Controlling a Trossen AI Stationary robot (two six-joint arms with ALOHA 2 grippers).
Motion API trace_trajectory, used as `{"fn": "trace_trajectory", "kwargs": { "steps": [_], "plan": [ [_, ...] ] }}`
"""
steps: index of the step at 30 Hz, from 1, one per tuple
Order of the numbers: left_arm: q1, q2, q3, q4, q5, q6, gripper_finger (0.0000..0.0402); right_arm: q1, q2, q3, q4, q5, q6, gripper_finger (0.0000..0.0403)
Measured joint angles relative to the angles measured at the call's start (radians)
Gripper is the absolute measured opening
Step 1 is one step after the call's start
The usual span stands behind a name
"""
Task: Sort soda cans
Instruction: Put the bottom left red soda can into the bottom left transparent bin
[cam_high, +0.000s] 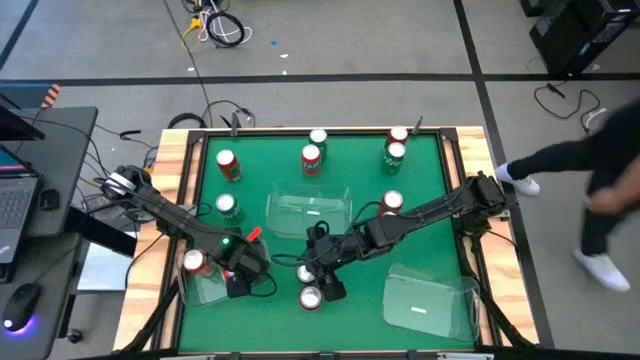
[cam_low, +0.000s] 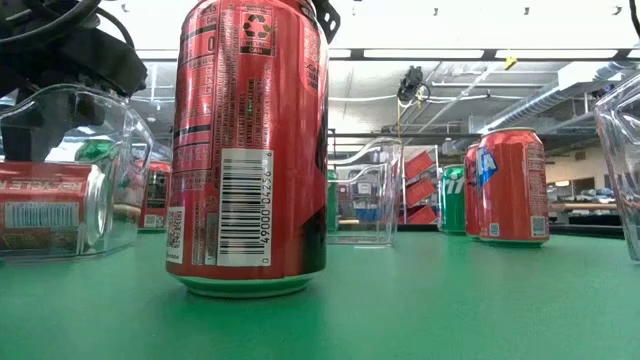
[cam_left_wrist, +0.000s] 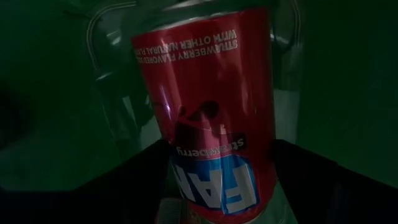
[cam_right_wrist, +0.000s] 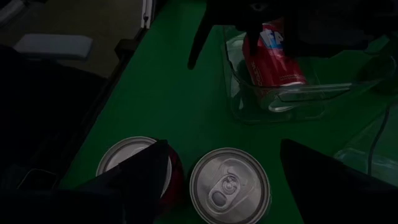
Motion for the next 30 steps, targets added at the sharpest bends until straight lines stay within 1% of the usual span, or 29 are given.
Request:
{"fn": "trace_trajectory", "kwargs": {
  "steps": [4,8,14,21,23,27,30],
  "plan": [
    [0.0,0.0,-0.02,0.015,-0.004,0.001,0.0278,0.001,0.0,0.0,-0.006,0.0,-0.001,0.0296],
    [0.0,-0.001,0.009,-0.018,-0.008,0.034,0.0248,0.002,0.0,0.0,-0.01,0.0,-0.009,0.0296],
    [0.002,0.005,0.103,-0.14,-0.066,0.11,0.0202,0.003,0.0,0.0,-0.009,0.026,-0.031,0.0296],
    [0.001,0.004,0.211,-0.328,-0.108,0.141,0.014,0.003,0.0,0.0,-0.01,0.028,-0.035,0.0296],
    [0.002,0.003,0.231,-0.344,-0.077,0.107,0.0123,0.003,0.0,0.0,-0.01,0.028,-0.035,0.0296],
    [-0.002,0.003,0.23,-0.358,0.053,-0.028,0.01,0.003,0.0,0.0,-0.01,0.028,-0.034,0.0296],
    [-0.011,0.002,0.206,-0.359,0.082,-0.132,0.008,0.003,0.0,0.0,-0.011,0.028,-0.034,0.0296]
  ]
}}
